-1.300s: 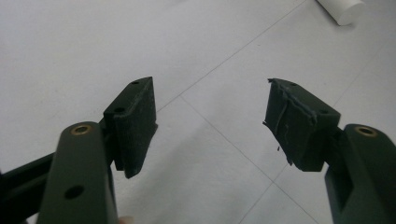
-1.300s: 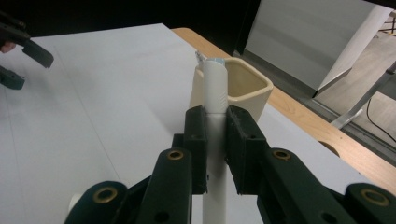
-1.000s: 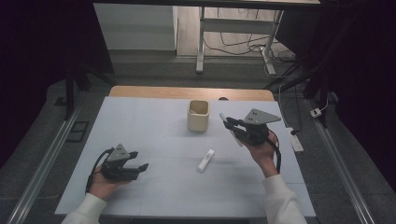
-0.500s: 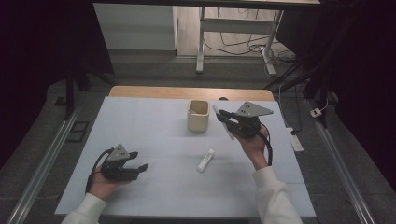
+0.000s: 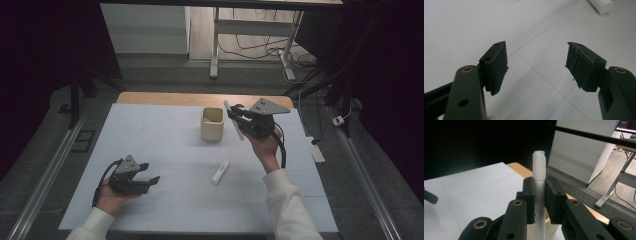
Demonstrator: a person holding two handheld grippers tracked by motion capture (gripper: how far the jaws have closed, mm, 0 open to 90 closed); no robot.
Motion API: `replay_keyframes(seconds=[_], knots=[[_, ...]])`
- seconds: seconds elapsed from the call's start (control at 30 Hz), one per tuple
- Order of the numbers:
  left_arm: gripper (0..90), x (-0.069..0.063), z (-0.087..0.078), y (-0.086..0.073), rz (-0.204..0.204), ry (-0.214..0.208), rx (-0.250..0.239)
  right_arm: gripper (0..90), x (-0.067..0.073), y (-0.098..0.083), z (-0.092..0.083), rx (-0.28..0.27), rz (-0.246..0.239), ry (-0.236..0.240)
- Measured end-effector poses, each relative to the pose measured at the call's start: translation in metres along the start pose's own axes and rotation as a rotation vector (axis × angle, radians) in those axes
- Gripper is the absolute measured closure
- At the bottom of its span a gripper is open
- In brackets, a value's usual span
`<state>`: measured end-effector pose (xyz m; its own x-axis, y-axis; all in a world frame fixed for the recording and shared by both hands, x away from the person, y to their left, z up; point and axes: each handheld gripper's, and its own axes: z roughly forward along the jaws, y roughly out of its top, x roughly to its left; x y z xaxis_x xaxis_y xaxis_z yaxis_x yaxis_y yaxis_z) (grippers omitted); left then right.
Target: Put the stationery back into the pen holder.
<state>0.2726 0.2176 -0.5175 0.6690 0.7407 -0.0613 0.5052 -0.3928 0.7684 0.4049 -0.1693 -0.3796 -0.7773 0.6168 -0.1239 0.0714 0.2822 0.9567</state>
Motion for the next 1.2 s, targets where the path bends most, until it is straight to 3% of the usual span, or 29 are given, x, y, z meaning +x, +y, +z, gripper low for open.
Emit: replay_keyframes(seconds=[0.73, 0.9, 1.2], knots=[[33.1, 0.000, 0.000, 0.000, 0.003, -0.001, -0.004, 78.2, -0.004, 0.015, 0.030, -0.006, 0.025, -0.016], [33.0, 0.000, 0.000, 0.000, 0.007, -0.003, -0.006, 78.2, -0.007, 0.015, 0.035, -0.023, 0.070, 0.004], [33.0, 0.001, 0.000, 0.001, 0.007, -0.002, -0.007, 78.2, -0.012, 0.012, 0.049, -0.021, 0.090, 0.006]])
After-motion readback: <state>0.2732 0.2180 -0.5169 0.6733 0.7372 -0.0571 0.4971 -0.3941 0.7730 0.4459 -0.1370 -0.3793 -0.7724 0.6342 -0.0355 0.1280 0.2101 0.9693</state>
